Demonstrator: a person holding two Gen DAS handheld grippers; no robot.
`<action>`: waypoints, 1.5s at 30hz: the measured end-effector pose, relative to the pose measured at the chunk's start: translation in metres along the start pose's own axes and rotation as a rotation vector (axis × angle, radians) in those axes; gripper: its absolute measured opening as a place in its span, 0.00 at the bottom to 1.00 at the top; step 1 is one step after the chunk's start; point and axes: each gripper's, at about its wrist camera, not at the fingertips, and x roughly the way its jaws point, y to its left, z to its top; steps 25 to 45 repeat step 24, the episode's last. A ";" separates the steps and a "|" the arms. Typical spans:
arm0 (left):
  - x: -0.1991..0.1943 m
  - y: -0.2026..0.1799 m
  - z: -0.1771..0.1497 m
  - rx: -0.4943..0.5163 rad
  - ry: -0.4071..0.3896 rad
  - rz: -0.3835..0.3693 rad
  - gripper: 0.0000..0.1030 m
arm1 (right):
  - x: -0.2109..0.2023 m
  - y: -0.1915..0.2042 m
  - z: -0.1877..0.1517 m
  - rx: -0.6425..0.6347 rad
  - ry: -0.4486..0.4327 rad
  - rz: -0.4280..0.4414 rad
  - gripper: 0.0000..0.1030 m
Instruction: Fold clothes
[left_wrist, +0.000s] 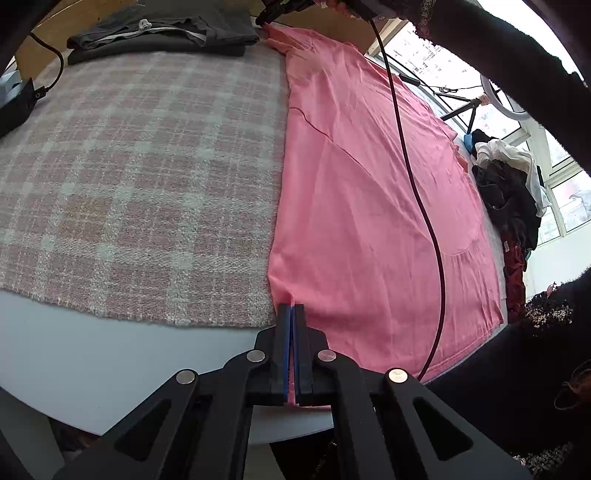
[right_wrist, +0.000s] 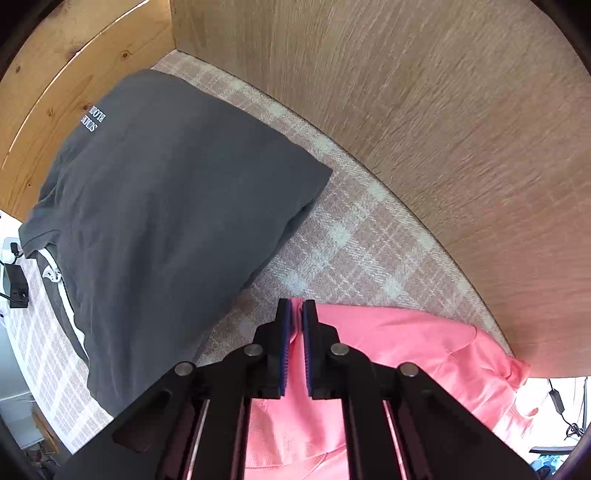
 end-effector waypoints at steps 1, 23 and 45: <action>-0.002 -0.001 0.000 -0.002 -0.008 0.007 0.00 | -0.004 -0.001 -0.002 0.006 -0.015 0.017 0.06; 0.028 -0.188 -0.029 0.133 -0.022 -0.010 0.00 | -0.108 -0.168 -0.142 0.170 -0.241 0.047 0.05; 0.039 -0.193 -0.034 0.140 0.013 0.000 0.01 | -0.100 -0.184 -0.156 0.197 -0.222 0.045 0.05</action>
